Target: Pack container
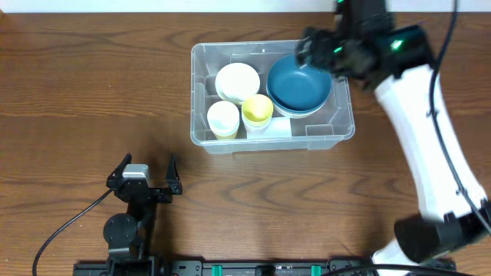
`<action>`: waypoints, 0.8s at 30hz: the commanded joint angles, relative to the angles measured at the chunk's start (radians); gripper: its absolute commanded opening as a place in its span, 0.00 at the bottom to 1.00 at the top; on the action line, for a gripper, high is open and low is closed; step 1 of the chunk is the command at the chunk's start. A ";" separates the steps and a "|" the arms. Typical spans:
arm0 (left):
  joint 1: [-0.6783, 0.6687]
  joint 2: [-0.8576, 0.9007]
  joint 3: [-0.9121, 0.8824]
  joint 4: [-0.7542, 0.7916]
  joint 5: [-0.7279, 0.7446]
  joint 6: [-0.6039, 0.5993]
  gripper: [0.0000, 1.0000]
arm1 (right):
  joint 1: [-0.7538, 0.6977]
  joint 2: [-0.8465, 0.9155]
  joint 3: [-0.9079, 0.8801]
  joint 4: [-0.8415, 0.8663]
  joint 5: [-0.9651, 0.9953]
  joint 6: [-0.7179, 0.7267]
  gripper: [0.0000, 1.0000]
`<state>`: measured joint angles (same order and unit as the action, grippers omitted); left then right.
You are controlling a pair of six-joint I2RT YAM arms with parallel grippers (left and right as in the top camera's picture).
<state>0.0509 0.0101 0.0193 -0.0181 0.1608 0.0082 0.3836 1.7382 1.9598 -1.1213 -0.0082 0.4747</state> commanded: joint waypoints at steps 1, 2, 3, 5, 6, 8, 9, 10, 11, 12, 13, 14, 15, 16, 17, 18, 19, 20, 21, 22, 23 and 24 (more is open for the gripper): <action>0.004 -0.006 -0.015 -0.037 0.011 0.018 0.98 | 0.105 -0.103 -0.070 0.066 0.270 -0.127 0.99; 0.004 -0.006 -0.015 -0.037 0.011 0.018 0.98 | 0.137 -0.141 -0.122 0.128 0.314 -0.155 0.99; 0.004 -0.006 -0.015 -0.037 0.011 0.018 0.98 | 0.159 -0.181 -0.180 0.195 0.336 -0.189 0.99; 0.004 -0.006 -0.015 -0.037 0.011 0.018 0.98 | 0.179 -0.284 -0.342 0.372 0.339 -0.270 0.99; 0.004 -0.006 -0.015 -0.037 0.011 0.018 0.98 | 0.178 -0.331 -0.419 0.452 0.328 -0.278 0.99; 0.004 -0.006 -0.015 -0.037 0.011 0.018 0.98 | 0.148 -0.441 -0.601 0.624 0.279 -0.278 0.99; 0.004 -0.006 -0.015 -0.037 0.011 0.018 0.98 | 0.122 -0.497 -0.690 0.700 0.235 -0.278 0.99; 0.004 -0.006 -0.015 -0.037 0.011 0.018 0.98 | 0.094 -0.546 -0.766 0.763 0.188 -0.278 0.99; 0.004 -0.006 -0.015 -0.037 0.011 0.018 0.98 | 0.057 -0.603 -0.853 0.829 0.130 -0.277 0.99; 0.004 -0.006 -0.015 -0.037 0.011 0.018 0.98 | 0.016 -0.661 -0.935 0.890 0.072 -0.277 0.99; 0.004 -0.006 -0.015 -0.037 0.011 0.018 0.98 | -0.022 -0.708 -1.001 0.936 0.026 -0.273 0.99; 0.004 -0.006 -0.015 -0.037 0.012 0.018 0.98 | -0.068 -0.763 -1.074 0.983 -0.017 -0.262 0.99; 0.004 -0.006 -0.015 -0.037 0.012 0.018 0.98 | -0.113 -0.818 -1.143 1.020 -0.052 -0.248 0.99; 0.004 -0.006 -0.015 -0.037 0.011 0.018 0.98 | -0.150 -0.861 -1.196 1.043 -0.072 -0.234 0.99; 0.004 -0.006 -0.015 -0.037 0.012 0.018 0.98 | -0.182 -0.903 -1.245 1.061 -0.080 -0.221 0.99; 0.004 -0.006 -0.015 -0.037 0.011 0.018 0.98 | -0.214 -0.953 -1.297 1.068 -0.078 -0.205 0.99; 0.004 -0.006 -0.015 -0.037 0.011 0.018 0.98 | -0.239 -1.001 -1.342 1.070 -0.077 -0.206 0.99; 0.004 -0.006 -0.015 -0.037 0.011 0.018 0.98 | -0.262 -1.049 -1.384 1.072 -0.073 -0.206 0.99; 0.004 -0.006 -0.015 -0.037 0.011 0.018 0.98 | -0.279 -1.090 -1.419 1.073 -0.071 -0.206 0.99; 0.004 -0.006 -0.015 -0.037 0.012 0.018 0.98 | -0.298 -1.135 -1.456 1.074 -0.071 -0.206 0.99; 0.004 -0.006 -0.015 -0.037 0.011 0.018 0.98 | -0.316 -1.178 -1.490 1.074 -0.071 -0.206 0.99; 0.004 -0.006 -0.015 -0.037 0.011 0.018 0.98 | -0.333 -1.219 -1.526 1.074 -0.072 -0.206 0.99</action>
<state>0.0509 0.0101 0.0212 -0.0212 0.1577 0.0086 0.0937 0.6098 0.5049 -0.0547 -0.0456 0.2531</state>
